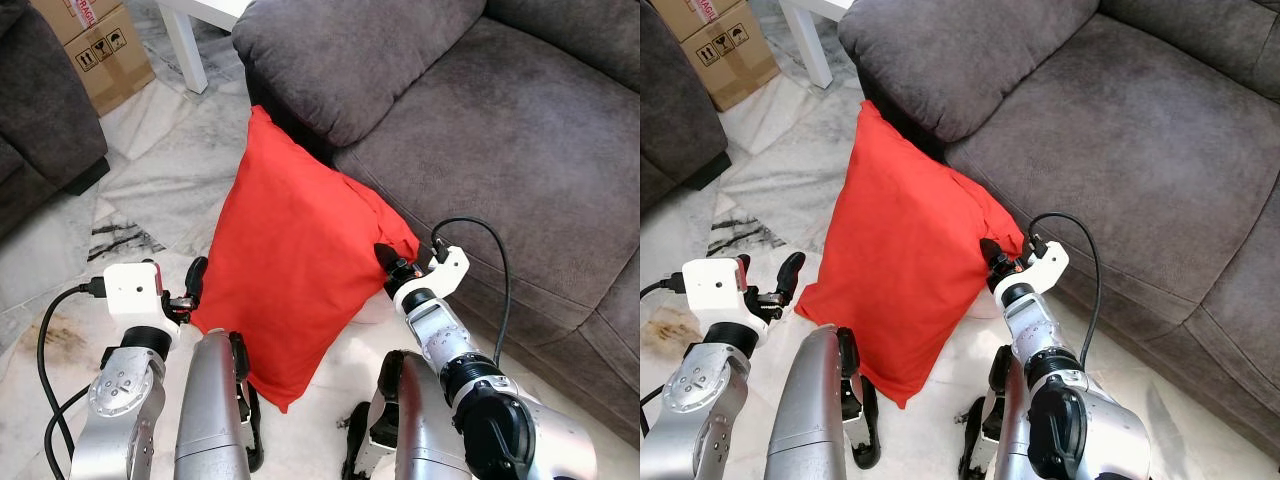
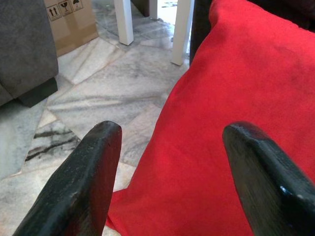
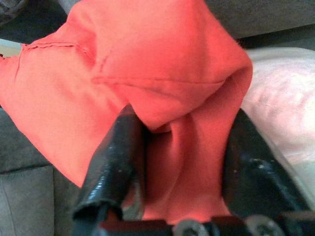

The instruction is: Move the pillow to the sofa from floor

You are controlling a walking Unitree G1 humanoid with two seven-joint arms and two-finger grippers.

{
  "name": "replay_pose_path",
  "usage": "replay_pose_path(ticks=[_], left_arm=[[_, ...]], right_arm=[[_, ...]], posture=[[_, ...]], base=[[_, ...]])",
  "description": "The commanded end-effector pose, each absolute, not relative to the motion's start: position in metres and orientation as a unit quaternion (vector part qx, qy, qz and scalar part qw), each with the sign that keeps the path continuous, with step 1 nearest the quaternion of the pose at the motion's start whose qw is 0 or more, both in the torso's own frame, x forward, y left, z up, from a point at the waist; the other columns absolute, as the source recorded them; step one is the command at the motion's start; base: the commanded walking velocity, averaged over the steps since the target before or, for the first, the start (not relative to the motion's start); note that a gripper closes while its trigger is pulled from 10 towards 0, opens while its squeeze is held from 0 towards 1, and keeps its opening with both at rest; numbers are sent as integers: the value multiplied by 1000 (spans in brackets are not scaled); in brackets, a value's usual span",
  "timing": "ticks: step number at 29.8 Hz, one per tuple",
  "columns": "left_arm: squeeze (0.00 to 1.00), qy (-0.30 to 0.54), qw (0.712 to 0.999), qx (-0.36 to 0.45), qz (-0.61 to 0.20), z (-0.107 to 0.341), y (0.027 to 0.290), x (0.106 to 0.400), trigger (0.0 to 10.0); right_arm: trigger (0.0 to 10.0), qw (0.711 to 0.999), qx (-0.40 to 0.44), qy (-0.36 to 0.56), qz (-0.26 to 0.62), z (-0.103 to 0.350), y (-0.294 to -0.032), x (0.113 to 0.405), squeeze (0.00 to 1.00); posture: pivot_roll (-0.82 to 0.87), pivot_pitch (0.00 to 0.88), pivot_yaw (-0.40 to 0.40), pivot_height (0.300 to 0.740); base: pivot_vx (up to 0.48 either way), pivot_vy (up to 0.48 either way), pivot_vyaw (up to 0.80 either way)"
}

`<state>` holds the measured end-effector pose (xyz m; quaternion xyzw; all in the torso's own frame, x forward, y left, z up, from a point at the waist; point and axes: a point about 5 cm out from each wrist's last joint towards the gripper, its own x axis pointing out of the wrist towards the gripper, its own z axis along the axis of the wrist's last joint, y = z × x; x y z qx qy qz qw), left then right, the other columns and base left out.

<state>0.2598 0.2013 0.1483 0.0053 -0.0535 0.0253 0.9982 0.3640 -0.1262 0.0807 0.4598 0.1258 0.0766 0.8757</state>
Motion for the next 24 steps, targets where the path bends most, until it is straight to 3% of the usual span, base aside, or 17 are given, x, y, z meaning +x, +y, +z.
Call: replay_pose_path(ticks=[1, 19, 24], left_arm=[[0, -34, 999, 10, 36, 139, 206, 257, 10000], [0, -41, 999, 10, 34, 141, 206, 267, 10000], [0, -42, 998, 16, 36, 139, 210, 271, 10000]], right_arm=[[0, 874, 454, 152, 81, 69, -120, 357, 0], [0, 879, 444, 133, 108, 79, -115, 362, 0], [0, 894, 408, 110, 145, 88, -111, 365, 0]], posture=[[203, 389, -87, 568], [203, 351, -82, 568], [209, 304, -81, 568]], base=[[0, 0, 0], [0, 0, 0], [0, 0, 0]])
